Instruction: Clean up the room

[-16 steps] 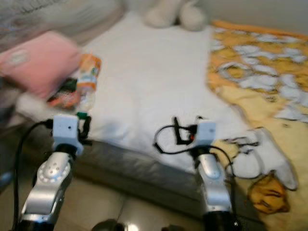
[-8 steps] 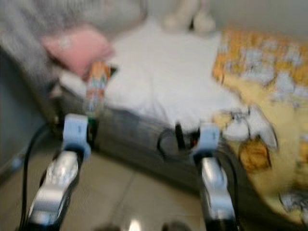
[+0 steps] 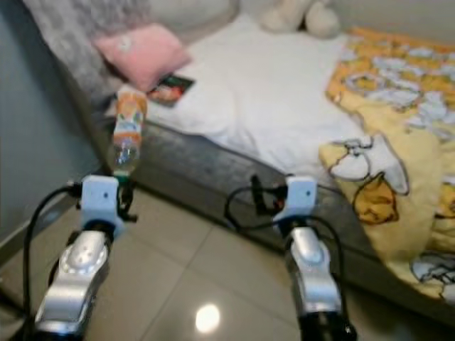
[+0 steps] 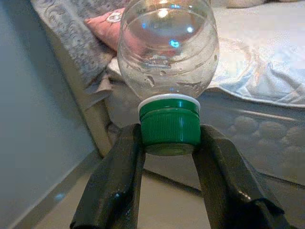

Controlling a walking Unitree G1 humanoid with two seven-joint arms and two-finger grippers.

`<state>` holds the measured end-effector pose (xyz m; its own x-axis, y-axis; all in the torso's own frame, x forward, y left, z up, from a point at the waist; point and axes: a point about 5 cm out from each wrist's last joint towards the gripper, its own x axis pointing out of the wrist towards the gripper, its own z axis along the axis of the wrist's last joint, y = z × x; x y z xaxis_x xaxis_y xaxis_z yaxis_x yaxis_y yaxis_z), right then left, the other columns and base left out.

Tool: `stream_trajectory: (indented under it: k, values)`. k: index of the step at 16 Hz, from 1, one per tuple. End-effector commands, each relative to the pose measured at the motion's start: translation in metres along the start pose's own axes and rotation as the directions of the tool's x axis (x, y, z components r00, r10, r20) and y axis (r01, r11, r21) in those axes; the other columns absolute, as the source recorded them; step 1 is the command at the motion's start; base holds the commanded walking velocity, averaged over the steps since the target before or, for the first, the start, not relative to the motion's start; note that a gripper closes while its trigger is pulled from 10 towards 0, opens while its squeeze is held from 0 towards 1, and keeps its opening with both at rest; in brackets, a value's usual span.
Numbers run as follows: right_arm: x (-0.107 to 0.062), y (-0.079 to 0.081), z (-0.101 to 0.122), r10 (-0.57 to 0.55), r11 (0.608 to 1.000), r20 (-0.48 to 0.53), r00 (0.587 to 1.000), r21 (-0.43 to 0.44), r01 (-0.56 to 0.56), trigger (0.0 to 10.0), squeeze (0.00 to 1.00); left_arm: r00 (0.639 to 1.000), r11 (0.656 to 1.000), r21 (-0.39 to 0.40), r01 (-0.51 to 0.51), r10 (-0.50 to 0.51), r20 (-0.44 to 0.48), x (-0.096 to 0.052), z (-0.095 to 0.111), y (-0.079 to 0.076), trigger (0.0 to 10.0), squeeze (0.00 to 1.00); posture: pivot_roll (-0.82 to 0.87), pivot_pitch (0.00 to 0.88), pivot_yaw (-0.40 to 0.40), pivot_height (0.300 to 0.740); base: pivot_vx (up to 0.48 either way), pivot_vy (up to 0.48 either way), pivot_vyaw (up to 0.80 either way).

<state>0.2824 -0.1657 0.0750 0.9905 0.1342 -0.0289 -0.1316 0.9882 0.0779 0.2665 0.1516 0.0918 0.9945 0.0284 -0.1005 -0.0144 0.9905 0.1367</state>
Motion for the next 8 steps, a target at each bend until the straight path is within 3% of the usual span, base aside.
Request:
stream_trajectory:
  k: [1, 5, 8]
  values:
    - [0.003, 0.003, 0.002, 0.014, 1.0, 0.003, 1.0, 0.004, -0.014, 10.0, 0.01, 1.0, 1.0, 0.001, -0.013, 0.013, 0.02, -0.001, 0.003, 0.003, 10.0, 0.0, -0.09, 0.0, -0.005, 0.74, 0.0, 0.0, 0.6]
    - [0.007, 0.001, 0.004, 0.02, 1.0, 0.001, 1.0, 0.014, -0.02, 10.0, 0.03, 0.998, 0.998, 0.019, -0.064, 0.064, -0.002, -0.001, -0.003, 0.012, 10.0, 0.0, -0.07, 0.0, -0.028, 0.74, 0.0, 0.0, 0.59]
    - [0.008, -0.002, 0.006, 0.019, 0.999, 0.003, 1.0, 0.031, -0.019, 10.0, 0.05, 0.997, 0.998, 0.017, -0.06, 0.061, -0.045, -0.013, -0.025, 0.026, 10.0, 0.0, -0.07, 0.0, -0.031, 0.74, 0.0, 0.0, 0.57]
